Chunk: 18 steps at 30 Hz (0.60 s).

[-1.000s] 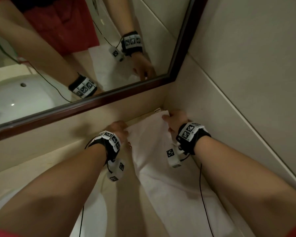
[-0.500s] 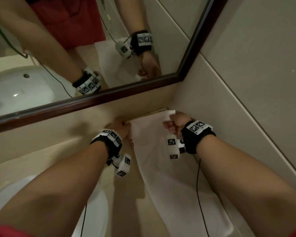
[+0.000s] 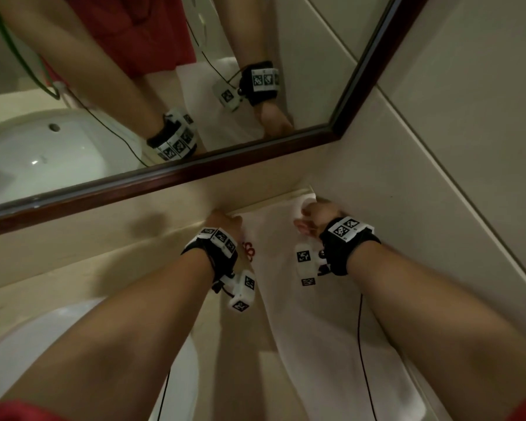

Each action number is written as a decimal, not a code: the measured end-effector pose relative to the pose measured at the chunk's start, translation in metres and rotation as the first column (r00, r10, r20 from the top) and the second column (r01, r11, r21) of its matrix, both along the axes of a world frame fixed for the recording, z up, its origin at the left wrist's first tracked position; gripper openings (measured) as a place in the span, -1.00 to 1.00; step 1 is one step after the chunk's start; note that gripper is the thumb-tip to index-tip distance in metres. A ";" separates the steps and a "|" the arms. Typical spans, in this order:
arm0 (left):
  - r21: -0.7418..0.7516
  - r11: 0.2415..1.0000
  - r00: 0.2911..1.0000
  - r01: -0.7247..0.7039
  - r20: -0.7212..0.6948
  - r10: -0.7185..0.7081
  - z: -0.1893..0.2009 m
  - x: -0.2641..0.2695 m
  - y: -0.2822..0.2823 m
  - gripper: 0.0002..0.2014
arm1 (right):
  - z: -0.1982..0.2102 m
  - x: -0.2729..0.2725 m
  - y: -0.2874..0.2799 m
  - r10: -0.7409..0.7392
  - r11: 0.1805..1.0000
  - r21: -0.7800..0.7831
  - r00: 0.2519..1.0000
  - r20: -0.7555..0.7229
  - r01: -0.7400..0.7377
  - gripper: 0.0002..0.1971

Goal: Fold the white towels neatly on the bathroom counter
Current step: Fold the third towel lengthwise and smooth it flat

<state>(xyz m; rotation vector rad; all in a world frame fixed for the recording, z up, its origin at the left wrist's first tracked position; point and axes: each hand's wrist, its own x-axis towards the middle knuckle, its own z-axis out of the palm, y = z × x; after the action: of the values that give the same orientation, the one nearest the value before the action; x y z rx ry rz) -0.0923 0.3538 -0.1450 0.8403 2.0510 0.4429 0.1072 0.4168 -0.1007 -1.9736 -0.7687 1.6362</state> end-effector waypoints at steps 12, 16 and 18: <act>-0.004 0.999 0.997 -0.032 0.065 0.032 0.004 -0.003 0.001 -0.68 | -0.011 -0.003 0.018 0.025 1.000 -0.014 0.995 0.096 -0.023 -0.67; 0.021 1.000 0.999 -0.020 0.031 0.019 0.001 -0.001 0.003 -0.66 | -0.022 -0.007 0.014 0.133 0.991 0.011 0.986 0.099 -0.134 -0.66; 0.033 0.999 1.000 -0.002 0.001 0.002 0.002 0.000 0.004 -0.66 | -0.026 -0.012 0.015 0.085 0.994 0.054 0.990 0.113 -0.091 -0.66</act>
<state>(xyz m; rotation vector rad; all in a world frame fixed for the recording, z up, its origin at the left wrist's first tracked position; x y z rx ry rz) -0.0918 0.3576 -0.1431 0.8575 2.0491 0.4799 0.0949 0.4320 -0.1269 -2.0280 -0.9477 1.5443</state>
